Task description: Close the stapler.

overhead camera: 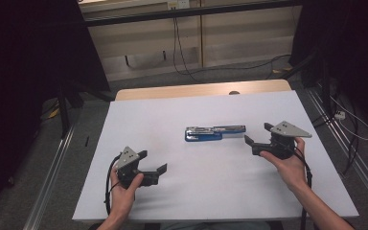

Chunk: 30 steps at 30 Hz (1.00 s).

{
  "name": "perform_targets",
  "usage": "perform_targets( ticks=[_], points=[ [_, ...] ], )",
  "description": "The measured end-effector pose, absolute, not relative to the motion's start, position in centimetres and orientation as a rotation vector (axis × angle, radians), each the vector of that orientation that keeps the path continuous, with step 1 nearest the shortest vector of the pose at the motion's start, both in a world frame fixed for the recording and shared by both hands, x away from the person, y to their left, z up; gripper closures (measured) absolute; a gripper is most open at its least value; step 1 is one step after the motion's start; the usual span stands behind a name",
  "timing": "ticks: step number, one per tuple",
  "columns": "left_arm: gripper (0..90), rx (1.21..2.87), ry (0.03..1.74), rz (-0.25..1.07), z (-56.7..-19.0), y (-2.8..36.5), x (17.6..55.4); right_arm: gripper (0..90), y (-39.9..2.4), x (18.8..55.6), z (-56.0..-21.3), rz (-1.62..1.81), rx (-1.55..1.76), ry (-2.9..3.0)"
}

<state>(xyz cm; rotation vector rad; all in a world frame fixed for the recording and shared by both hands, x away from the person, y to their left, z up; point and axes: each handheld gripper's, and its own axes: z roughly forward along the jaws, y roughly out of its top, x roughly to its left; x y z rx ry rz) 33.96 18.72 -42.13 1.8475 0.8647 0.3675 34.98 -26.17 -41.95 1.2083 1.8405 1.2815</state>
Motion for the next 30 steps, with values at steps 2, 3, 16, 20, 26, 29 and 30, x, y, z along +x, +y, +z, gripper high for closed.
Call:
perform_targets(
  ticks=[2, 3, 16, 20, 26, 29, 30],
  points=[
    [5.3, 1.84, 0.869, 0.348, -42.2, 18.4, 34.3, 19.1, -26.5, 34.9, -42.3, 1.298, 1.225, 1.843],
    [5.3, 1.841, 0.871, 0.344, -42.2, 18.2, 34.4, 20.8, -26.6, 34.8, -42.5, 1.298, 1.23, 1.846],
    [6.1, 1.876, 0.837, 0.358, -42.4, 15.0, 37.1, 55.0, -26.4, 35.5, -43.4, 1.302, 1.237, 1.89],
    [6.1, 1.873, 0.821, 0.351, -42.8, 14.1, 38.0, 70.0, -26.5, 35.8, -43.7, 1.303, 1.247, 1.921],
    [4.8, 1.922, 0.835, 0.368, -43.3, 12.4, 39.7, 87.1, -26.5, 35.8, -43.9, 1.318, 1.244, 1.965],
    [4.7, 1.945, 0.828, 0.367, -43.7, 11.7, 40.2, 90.0, -26.2, 35.8, -44.2, 1.309, 1.229, 1.991],
    [4.7, 1.949, 0.82, 0.361, -43.7, 11.5, 40.4, 90.0, -26.1, 35.8, -44.2, 1.304, 1.223, 1.998]
  ],
)
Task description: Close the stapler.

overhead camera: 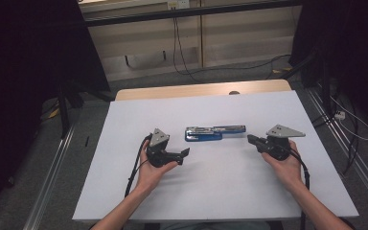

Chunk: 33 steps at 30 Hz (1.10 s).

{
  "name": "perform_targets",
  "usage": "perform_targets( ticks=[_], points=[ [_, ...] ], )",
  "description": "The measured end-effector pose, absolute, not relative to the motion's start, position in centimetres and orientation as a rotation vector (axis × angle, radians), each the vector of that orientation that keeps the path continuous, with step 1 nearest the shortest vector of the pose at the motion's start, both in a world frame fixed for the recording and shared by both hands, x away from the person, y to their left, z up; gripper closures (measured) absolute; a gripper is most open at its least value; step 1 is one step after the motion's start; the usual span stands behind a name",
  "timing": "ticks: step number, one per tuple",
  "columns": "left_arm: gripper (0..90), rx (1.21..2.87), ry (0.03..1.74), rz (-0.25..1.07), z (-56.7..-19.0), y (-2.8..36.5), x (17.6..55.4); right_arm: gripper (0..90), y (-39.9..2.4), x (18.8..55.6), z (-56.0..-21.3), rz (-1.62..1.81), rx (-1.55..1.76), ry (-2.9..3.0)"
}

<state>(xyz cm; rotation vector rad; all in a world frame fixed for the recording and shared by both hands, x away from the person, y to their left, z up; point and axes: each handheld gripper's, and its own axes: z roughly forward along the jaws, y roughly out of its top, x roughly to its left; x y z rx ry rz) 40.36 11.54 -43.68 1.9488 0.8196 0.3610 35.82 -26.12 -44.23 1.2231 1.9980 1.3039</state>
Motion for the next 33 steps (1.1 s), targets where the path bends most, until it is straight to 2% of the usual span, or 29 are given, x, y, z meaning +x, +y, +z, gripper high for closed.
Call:
perform_targets(
  ticks=[3, 5, 7, 15, 20, 27, 32, 33],
  points=[
    [5.5, 1.932, 0.82, 0.371, -43.5, 11.1, 40.8, 90.0, -25.9, 35.9, -44.4, 1.291, 1.21, 2.003],
    [10.4, 1.939, 0.823, 0.357, -43.4, 10.8, 41.1, 90.0, -25.8, 35.9, -44.5, 1.276, 1.204, 2.015],
    [9.1, 1.946, 0.828, 0.367, -43.3, 10.5, 41.5, 90.0, -25.6, 36.0, -44.6, 1.277, 1.204, 2.025],
    [15.7, 1.921, 0.866, 0.433, -43.0, 10.0, 43.2, 90.0, -25.5, 36.0, -44.7, 1.281, 1.203, 2.033],
    [17.0, 1.896, 0.933, 0.455, -43.2, 9.8, 44.5, 90.0, -25.5, 36.0, -44.8, 1.283, 1.186, 2.029],
    [26.4, 1.902, 0.915, 0.431, -43.5, 9.5, 44.7, 90.0, -25.6, 36.4, -44.9, 1.244, 1.215, 2.018],
    [36.8, 1.936, 0.873, 0.362, -43.6, 9.2, 44.7, 90.0, -25.5, 36.7, -45.0, 1.232, 1.221, 2.025],
    [41.3, 1.944, 0.867, 0.349, -43.6, 9.1, 44.8, 90.0, -25.5, 36.7, -45.0, 1.234, 1.217, 2.026]
  ],
)
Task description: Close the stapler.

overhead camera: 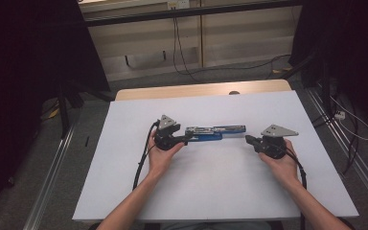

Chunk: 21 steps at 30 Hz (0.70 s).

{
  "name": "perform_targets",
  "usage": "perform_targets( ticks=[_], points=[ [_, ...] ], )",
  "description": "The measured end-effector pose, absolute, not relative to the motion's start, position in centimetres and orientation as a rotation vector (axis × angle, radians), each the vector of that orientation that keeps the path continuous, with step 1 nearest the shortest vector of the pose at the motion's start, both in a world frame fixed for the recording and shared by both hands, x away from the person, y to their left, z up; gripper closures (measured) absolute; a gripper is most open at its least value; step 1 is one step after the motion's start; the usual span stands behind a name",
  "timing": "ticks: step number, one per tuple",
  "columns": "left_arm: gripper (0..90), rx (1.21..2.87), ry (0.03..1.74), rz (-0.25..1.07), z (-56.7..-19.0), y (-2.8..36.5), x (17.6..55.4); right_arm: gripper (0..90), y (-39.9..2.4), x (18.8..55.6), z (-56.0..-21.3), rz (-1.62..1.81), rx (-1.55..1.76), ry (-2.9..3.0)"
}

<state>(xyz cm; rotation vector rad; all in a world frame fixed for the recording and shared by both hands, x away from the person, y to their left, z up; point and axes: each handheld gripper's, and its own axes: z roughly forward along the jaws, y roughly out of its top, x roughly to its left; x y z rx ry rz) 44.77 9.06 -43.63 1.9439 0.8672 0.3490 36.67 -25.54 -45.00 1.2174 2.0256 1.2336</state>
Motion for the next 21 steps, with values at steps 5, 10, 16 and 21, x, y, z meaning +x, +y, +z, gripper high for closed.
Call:
perform_targets(
  ticks=[5, 10, 16, 21],
  points=[
    [55.4, 1.976, 0.862, 0.315, -44.18, 9.05, 45.04, 90.0, -25.42, 36.77, -44.97, 1.232, 1.209, 2.035],
    [71.8, 1.969, 0.832, 0.315, -44.0, 9.0, 44.96, 90.0, -25.29, 37.0, -45.11, 1.208, 1.224, 2.044],
    [86.5, 2.007, 0.811, 0.316, -44.27, 8.51, 44.75, 90.0, -25.16, 37.0, -45.13, 1.217, 1.255, 2.045],
    [90.0, 2.052, 0.81, 0.313, -44.58, 8.27, 44.77, 90.0, -25.03, 37.13, -44.97, 1.215, 1.241, 2.049]
  ],
)
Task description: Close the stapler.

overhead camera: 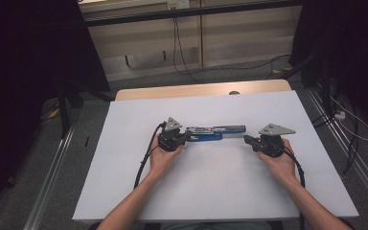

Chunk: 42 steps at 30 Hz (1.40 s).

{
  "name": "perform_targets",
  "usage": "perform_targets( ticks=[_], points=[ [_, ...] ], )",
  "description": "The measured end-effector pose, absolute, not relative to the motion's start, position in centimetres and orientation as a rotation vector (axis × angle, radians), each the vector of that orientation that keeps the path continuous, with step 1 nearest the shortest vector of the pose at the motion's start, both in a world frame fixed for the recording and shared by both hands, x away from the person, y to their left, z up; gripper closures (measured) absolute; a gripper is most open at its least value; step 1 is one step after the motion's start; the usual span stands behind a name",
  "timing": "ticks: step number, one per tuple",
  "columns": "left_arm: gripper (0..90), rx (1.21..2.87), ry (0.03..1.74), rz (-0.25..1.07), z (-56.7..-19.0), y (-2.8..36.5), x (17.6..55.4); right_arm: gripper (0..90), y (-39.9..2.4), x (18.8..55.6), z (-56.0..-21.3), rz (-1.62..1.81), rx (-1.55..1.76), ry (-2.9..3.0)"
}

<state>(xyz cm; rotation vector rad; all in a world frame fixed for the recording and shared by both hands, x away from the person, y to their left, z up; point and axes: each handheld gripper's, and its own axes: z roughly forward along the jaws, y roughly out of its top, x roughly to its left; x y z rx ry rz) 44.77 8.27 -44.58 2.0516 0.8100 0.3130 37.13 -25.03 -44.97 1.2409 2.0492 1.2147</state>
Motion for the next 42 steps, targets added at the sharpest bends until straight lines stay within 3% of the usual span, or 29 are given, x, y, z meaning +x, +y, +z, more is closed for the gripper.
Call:
perform_targets(
  ticks=[13, 42],
  points=[
    [90.0, 2.07, 0.821, 0.321, -44.2, 7.7, 45.1, 90.0, -23.6, 38.7, -44.0, 1.176, 1.207, 2.09],
    [90.0, 2.054, 0.832, 0.265, -45.0, 7.6, 45.9, 90.0, -24.2, 40.3, -45.7, 1.058, 1.289, 2.153]
  ],
)
